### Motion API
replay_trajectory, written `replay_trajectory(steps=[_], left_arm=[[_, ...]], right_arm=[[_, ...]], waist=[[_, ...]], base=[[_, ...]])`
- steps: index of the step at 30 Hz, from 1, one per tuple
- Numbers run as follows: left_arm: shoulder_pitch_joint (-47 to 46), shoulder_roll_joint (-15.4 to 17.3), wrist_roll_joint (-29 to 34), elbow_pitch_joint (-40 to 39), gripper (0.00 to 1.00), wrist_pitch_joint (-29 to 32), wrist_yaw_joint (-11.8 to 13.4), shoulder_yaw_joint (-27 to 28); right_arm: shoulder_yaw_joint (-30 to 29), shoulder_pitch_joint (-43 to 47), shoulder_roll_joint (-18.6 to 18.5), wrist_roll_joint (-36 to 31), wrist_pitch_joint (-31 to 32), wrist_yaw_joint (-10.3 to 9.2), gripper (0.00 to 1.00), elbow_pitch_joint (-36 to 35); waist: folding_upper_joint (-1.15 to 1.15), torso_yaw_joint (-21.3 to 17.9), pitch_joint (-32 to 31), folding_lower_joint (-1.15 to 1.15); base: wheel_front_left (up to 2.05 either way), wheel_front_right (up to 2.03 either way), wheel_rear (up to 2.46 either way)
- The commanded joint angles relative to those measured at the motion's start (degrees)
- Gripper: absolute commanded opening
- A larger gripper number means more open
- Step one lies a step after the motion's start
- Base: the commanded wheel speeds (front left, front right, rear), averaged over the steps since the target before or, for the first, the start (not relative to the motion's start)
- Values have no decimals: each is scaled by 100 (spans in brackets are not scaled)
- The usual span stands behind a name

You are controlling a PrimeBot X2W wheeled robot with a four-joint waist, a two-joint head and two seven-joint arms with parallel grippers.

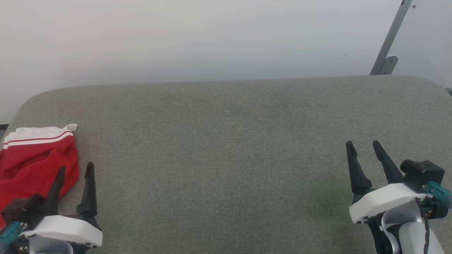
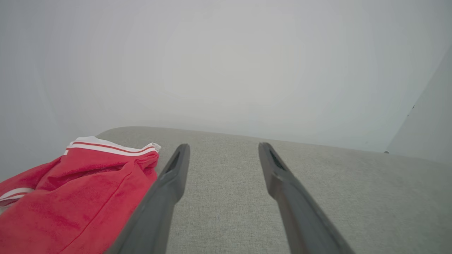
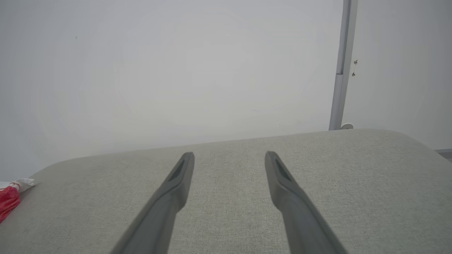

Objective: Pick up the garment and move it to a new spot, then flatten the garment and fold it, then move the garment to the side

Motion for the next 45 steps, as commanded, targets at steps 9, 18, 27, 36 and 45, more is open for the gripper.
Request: replay_trajectory(steps=[9,18,27,36,45], left_arm=[[35,121,393,-63,100,-135,-35,-11],[25,175,676,-61,100,-227,-64,-14],[10,164,728,-24,100,-260,-108,26],[-13,111,533,40,100,-260,-173,31],[-122,193,265,244,100,-251,-208,-54]], right_arm=[[15,-81,-21,-458,-111,-2,100,-36],[19,-101,-28,-813,-177,-2,100,-33],[20,-64,-32,-925,-162,-2,100,-43],[43,-41,-39,-913,-163,-2,100,-48],[198,31,-110,-809,-79,-2,100,-60]], waist=[[0,2,-17,0],[0,1,-41,0],[0,14,-52,0],[0,28,-68,0],[0,272,-155,0]], base=[[0,0,0],[0,0,0],[0,0,0],[0,0,0],[0,0,0]])
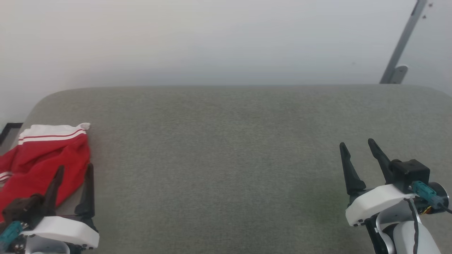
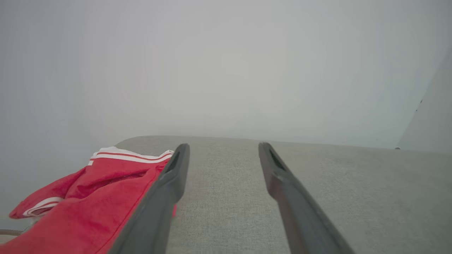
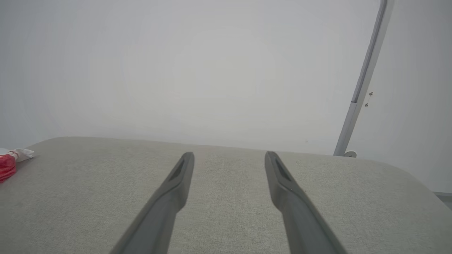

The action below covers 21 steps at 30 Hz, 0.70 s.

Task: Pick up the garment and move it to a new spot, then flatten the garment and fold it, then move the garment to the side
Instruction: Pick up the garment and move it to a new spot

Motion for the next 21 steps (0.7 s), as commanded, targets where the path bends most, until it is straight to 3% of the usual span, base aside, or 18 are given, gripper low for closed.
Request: replay_trajectory(steps=[1,21], left_arm=[[-64,33,-21,20,100,-18,-17,0],[-118,385,-248,219,100,209,112,117]], right_arm=[[4,38,-9,35,15,-2,100,-3],[633,-73,-86,312,-20,-2,100,265]], waist=[[0,76,-26,0],[0,1466,-270,0]], base=[[0,0,0],[0,0,0]])
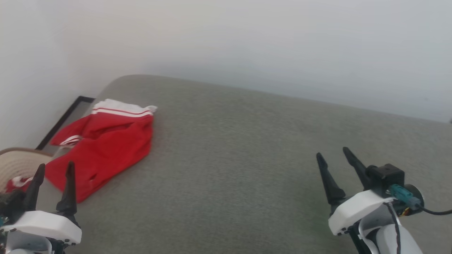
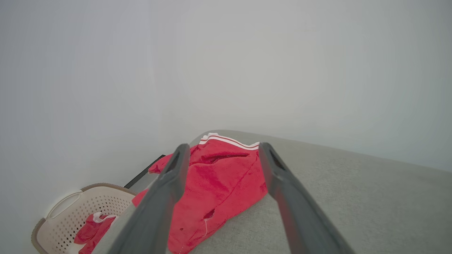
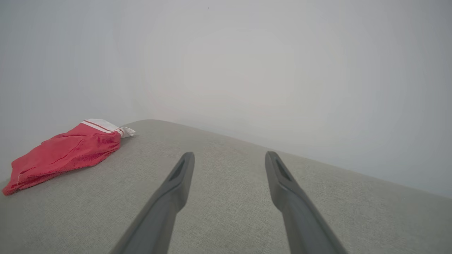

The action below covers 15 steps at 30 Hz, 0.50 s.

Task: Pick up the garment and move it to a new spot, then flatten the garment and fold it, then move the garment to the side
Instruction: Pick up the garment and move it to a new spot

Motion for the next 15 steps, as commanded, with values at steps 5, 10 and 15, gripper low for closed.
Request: replay_trajectory(steps=[5,10,15], left_arm=[[89,11,-45,-107,100,96,94,14],[83,-14,-89,-159,100,206,154,3],[64,-28,-158,-178,100,278,232,14]], right_arm=[[197,-91,-3,101,-55,-3,100,66],[322,-145,-1,187,-88,-3,100,137],[375,-209,-1,224,-97,-3,100,193]], waist=[[0,419,-76,0],[0,656,-87,0],[0,796,-73,0]], base=[[0,0,0],[0,0,0],[0,0,0]])
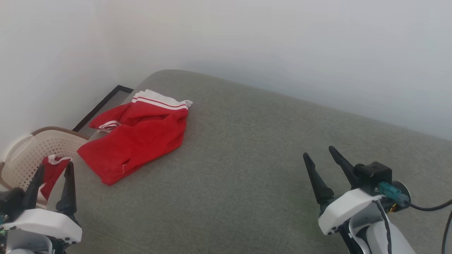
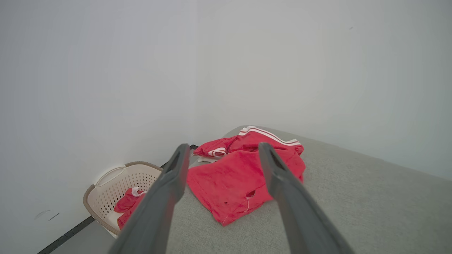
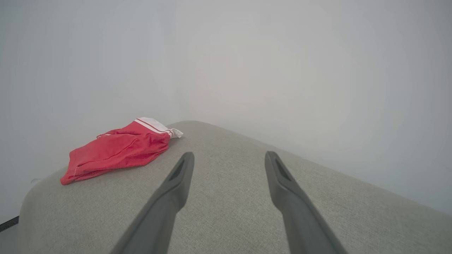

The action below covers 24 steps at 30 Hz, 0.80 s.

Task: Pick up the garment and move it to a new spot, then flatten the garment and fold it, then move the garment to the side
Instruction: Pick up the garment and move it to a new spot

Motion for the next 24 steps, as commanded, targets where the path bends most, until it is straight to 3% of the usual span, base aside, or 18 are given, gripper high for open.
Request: replay_trajectory(steps=[1,13,24], left_arm=[[3,-10,-34,-17,100,40,59,4],[-579,57,-241,262,100,252,-12,-36],[-2058,327,-565,1625,100,297,-292,-228]], right_arm=[[12,-61,-6,34,-37,-4,100,18],[-122,-280,-26,-124,40,-4,100,-63],[-361,-662,71,-542,210,-4,100,-376]], waist=[[0,59,18,0],[0,-6,494,0],[0,-517,1420,0]], base=[[0,0,0],[0,0,0],[0,0,0]])
